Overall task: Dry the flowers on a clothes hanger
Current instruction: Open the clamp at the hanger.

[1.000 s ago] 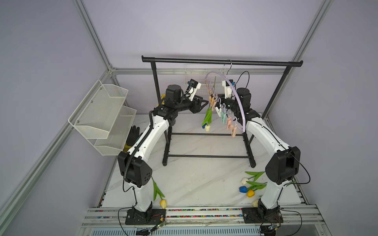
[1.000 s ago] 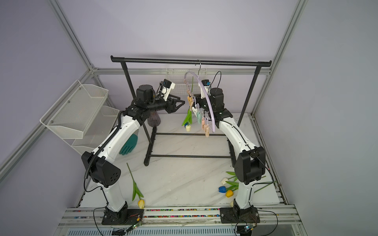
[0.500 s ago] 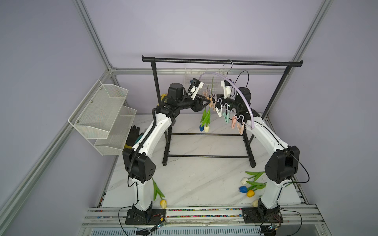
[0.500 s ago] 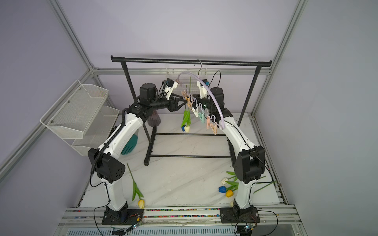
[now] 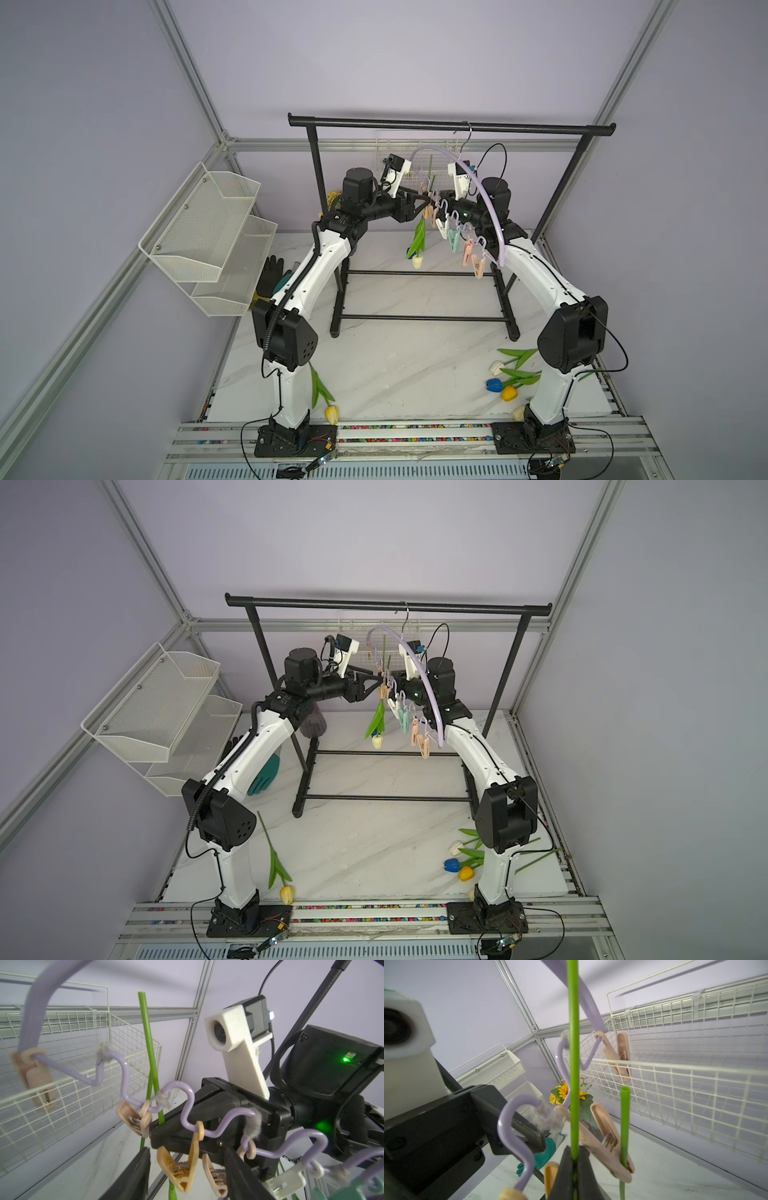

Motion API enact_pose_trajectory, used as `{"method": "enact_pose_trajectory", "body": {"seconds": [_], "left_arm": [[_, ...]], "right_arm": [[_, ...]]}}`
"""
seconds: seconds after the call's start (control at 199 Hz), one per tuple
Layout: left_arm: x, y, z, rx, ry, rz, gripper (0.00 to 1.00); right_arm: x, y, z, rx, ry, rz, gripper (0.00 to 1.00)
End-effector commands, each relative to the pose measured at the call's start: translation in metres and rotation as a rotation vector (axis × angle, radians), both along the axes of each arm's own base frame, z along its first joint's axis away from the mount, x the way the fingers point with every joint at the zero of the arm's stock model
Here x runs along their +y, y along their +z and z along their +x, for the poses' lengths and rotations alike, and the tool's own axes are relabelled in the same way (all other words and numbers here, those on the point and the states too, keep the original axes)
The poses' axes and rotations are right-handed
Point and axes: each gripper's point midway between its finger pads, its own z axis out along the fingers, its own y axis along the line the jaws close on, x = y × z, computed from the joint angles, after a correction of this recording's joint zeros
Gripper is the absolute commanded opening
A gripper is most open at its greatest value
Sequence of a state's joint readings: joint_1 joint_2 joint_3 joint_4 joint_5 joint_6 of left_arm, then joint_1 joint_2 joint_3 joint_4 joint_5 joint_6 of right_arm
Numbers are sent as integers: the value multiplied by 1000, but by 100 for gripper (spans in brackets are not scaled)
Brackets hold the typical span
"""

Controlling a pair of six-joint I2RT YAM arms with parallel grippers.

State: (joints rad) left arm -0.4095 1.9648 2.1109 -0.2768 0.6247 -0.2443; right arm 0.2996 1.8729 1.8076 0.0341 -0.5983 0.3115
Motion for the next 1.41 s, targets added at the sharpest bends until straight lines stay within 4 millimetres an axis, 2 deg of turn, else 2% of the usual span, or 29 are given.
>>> {"method": "enact_pose_trajectory", "body": {"seconds": [0.0, 0.191, 0.488, 0.925, 1.302, 1.403], "left_arm": [[-7, 10, -1, -19, -10, -30, 57], [-9, 2, 2, -6, -1, -14, 57], [-10, 5, 3, -8, -2, -16, 45], [-13, 4, 6, 4, -4, -11, 50], [-13, -5, 11, 37, 10, -3, 50], [-13, -6, 11, 42, 6, -6, 46]], "right_arm": [[8, 1, -2, -11, 31, 12, 0], [8, 0, -1, -9, 36, 15, 0], [10, 1, -2, -8, 44, 17, 0], [11, 4, -3, -13, 52, 23, 0], [11, 8, -3, -17, 54, 31, 0], [10, 7, -4, -18, 55, 31, 0]]}}
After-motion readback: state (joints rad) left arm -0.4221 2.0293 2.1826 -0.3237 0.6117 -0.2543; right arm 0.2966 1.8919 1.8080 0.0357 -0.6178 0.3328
